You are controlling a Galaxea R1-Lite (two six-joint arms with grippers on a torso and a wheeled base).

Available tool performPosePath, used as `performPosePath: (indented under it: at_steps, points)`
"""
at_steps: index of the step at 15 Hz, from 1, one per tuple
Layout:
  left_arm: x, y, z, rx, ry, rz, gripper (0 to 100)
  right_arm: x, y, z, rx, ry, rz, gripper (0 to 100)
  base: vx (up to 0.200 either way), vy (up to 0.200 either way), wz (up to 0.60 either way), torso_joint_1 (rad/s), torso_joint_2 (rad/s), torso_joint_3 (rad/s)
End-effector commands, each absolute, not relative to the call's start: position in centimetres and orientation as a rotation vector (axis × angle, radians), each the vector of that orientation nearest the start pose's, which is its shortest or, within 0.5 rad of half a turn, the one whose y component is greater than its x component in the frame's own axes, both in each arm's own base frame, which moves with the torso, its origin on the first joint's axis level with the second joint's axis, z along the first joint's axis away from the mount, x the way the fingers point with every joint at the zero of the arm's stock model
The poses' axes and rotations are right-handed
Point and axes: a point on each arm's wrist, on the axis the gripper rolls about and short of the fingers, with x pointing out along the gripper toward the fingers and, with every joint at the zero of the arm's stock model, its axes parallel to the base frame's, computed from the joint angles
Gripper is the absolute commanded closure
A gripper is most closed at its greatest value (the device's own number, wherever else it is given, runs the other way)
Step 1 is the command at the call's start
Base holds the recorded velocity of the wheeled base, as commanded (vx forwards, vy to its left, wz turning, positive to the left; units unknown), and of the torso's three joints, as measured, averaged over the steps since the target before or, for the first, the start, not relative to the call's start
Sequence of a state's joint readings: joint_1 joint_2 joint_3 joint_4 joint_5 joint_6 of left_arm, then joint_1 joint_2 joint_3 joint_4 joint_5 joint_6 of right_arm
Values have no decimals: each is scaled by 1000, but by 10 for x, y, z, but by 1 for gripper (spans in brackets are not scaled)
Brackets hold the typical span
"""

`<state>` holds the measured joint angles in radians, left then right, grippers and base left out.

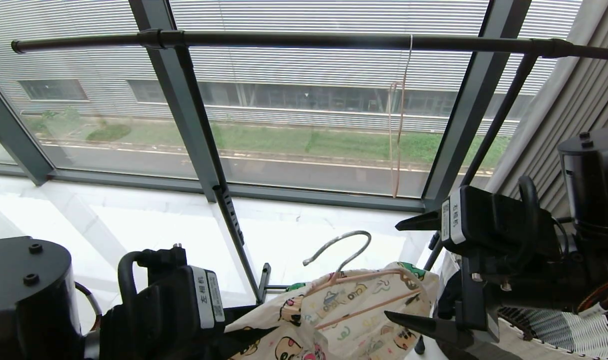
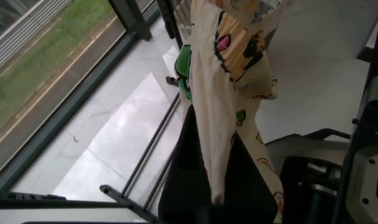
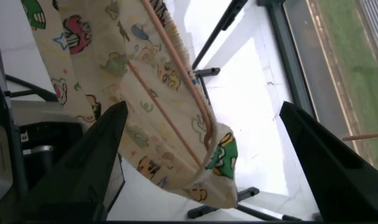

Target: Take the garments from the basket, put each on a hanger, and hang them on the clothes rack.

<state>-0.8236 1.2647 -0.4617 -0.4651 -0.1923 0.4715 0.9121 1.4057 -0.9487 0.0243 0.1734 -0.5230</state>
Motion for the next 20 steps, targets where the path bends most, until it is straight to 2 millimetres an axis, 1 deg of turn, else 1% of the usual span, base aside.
performPosePath:
  at_steps: [1, 5, 8, 11, 16, 17, 20]
  points:
    - [118, -139, 180, 568, 59, -1091, 100, 137, 186, 241, -643, 181, 1189, 0, 0, 0, 0, 0, 0, 0]
    - [117, -142, 185, 571, 33, -1101, 100, 137, 185, 234, -661, 231, 1203, 0, 0, 0, 0, 0, 0, 0]
    - [113, -148, 185, 574, 22, -1142, 100, 140, 194, 231, -673, 240, 1217, 0, 0, 0, 0, 0, 0, 0]
    - [111, -149, 187, 571, 11, -1149, 100, 145, 192, 227, -676, 260, 1200, 0, 0, 0, 0, 0, 0, 0]
    - [108, -154, 193, 568, -17, -1173, 100, 146, 193, 226, -677, 269, 1195, 0, 0, 0, 0, 0, 0, 0]
    - [107, -155, 193, 568, -20, -1179, 100, 146, 192, 225, -678, 272, 1195, 100, 0, 0, 0, 0, 0, 0]
    - [106, -156, 193, 568, -24, -1186, 100, 145, 192, 224, -682, 282, 1198, 100, 0, 0, 0, 0, 0, 0]
